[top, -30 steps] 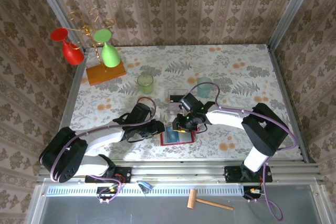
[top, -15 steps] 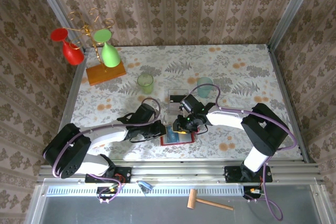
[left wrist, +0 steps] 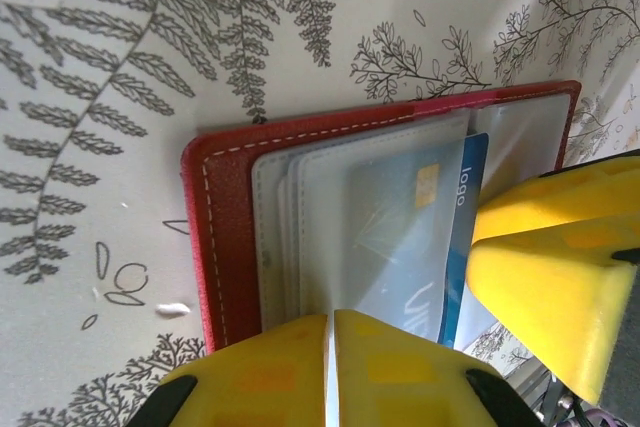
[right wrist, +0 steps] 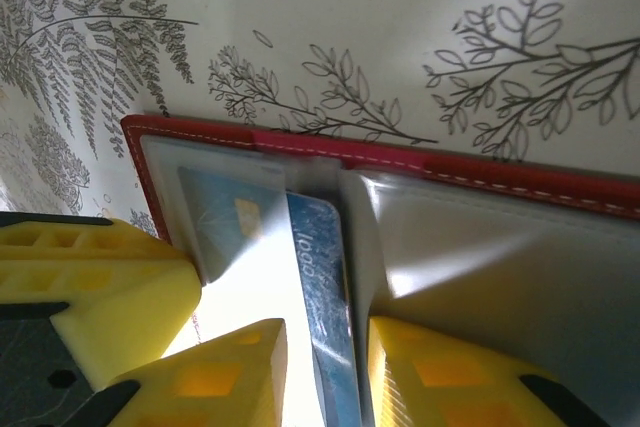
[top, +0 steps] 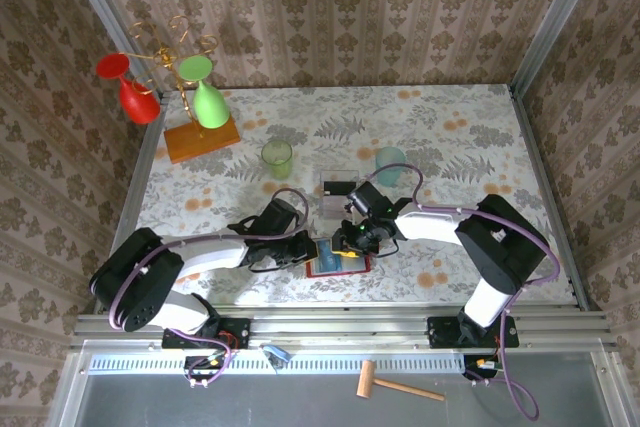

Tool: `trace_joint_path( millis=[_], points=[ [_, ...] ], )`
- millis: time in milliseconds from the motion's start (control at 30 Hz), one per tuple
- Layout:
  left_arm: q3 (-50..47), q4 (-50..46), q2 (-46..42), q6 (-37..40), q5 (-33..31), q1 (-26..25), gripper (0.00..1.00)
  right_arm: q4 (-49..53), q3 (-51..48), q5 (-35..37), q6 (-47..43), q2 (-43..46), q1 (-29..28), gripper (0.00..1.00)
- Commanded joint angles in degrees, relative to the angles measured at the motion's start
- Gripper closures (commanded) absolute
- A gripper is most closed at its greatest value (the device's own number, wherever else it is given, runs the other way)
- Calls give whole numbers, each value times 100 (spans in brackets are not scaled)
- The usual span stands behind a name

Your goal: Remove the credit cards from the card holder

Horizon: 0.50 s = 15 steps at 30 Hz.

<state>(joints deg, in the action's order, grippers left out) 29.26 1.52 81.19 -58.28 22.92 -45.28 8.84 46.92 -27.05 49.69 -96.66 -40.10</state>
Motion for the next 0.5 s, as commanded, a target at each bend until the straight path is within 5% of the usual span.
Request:
trace_joint_path(
  millis=[0,467],
  points=[
    [-60,-38,140,90,11,52,89,-252,-124,-239,116,-98,52,74],
    [-3,-241,161,203,-15,88,89,-603,-350,-419,277,110,156,82]
  ],
)
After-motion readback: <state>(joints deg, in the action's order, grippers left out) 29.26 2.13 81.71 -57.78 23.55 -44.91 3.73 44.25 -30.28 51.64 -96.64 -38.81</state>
